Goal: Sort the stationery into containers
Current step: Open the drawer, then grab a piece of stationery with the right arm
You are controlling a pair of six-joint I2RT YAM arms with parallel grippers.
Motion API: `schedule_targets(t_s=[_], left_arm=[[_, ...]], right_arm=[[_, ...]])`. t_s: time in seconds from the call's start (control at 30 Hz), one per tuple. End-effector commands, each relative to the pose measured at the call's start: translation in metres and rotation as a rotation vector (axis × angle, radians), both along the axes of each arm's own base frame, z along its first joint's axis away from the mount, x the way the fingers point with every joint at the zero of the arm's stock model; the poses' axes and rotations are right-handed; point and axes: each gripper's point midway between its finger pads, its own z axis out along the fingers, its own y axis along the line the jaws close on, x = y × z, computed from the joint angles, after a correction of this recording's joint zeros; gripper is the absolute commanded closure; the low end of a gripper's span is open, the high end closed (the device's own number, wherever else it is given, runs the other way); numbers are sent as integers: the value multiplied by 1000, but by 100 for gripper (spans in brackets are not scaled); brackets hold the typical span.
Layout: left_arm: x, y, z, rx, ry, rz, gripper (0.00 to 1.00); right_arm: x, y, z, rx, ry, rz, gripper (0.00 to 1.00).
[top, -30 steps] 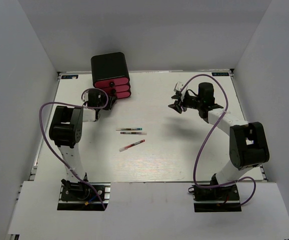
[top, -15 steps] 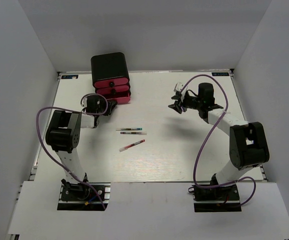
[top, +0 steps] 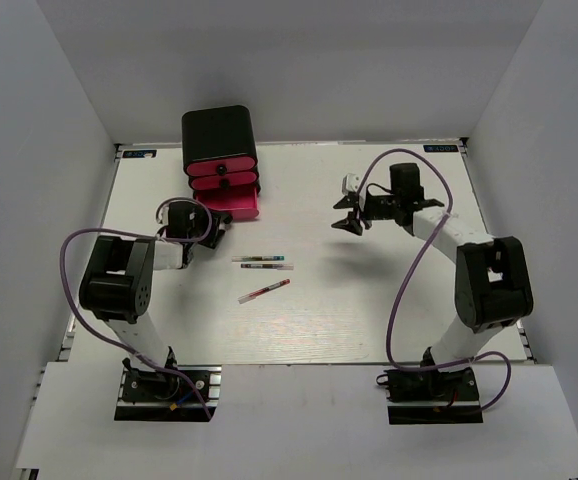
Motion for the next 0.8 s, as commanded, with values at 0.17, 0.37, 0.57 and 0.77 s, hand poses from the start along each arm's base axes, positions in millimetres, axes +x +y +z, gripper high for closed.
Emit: schedule_targets(t_s=[0.17,0.37,0.57,0.77], left_arm=[[-32,1,51,60,-69,-76,30],[-81,19,57,208,-42,-107,53],[-132,39,75,322,-117,-93,80],[-169,45,66,336,-108,-92,54]], right_arm=[[-39,50,-24,-51,51,322,59],[-55,85,-57,-151,105,383,57],[-40,113,-75,-210,169,256,57],[-32,123,-94,-272,162,210,54]])
